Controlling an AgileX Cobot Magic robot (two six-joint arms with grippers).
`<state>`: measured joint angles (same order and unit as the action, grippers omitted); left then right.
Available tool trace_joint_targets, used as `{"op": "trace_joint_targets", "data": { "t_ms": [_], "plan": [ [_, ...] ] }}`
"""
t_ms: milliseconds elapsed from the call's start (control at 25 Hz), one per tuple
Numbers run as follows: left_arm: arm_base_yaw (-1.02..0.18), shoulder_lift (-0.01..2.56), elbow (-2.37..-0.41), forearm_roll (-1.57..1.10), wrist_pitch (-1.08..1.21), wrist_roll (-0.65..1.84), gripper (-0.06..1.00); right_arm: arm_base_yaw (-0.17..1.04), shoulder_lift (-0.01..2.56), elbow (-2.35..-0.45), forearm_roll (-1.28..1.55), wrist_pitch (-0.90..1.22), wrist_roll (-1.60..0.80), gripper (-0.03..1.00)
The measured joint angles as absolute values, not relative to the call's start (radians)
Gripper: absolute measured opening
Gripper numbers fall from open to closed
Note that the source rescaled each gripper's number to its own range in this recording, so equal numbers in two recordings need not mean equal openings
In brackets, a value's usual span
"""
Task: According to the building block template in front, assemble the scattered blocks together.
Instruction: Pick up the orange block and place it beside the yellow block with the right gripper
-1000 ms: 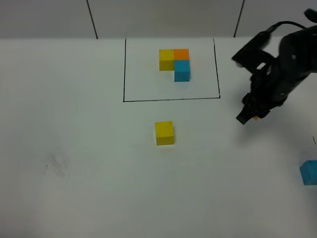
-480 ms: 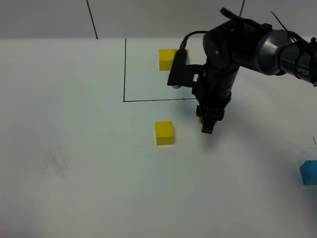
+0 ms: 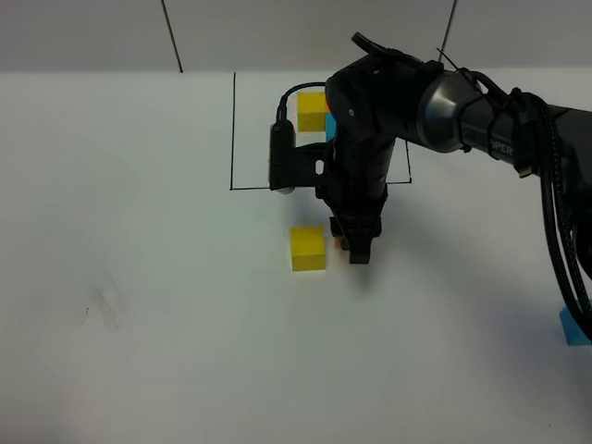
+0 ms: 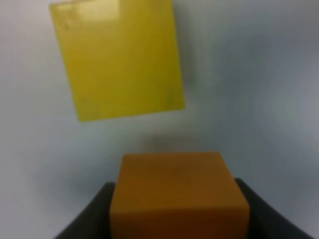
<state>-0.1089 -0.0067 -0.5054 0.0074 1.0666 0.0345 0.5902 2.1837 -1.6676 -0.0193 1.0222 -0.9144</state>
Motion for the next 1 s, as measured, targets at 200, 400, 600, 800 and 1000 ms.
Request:
{"op": "trace_joint_targets", "data": {
  "t_ms": [200, 400, 600, 800, 1000],
  "plan": [
    [-0.109, -0.007, -0.505, 0.007, 1.067, 0.035, 0.67, 0.593, 2.185, -1.668, 0.007, 1.023, -0.937, 0.27],
    [-0.109, -0.007, -0.505, 0.007, 1.067, 0.035, 0.67, 0.601, 2.186, -1.668, 0.018, 1.010, -0.941, 0.27],
    [-0.109, -0.007, -0.505, 0.007, 1.067, 0.035, 0.67, 0.601, 2.193, -1.668, 0.022, 1.004, -0.942, 0.27],
    [-0.109, -0.007, -0.505, 0.007, 1.067, 0.035, 0.67, 0.601, 2.198, -1.668, 0.023, 0.980, -0.944, 0.27],
    [-0.109, -0.007, -0.505, 0.007, 1.067, 0.035, 0.66, 0.601, 2.237, -1.668, 0.024, 0.962, -0.945, 0.27]
  ]
}}
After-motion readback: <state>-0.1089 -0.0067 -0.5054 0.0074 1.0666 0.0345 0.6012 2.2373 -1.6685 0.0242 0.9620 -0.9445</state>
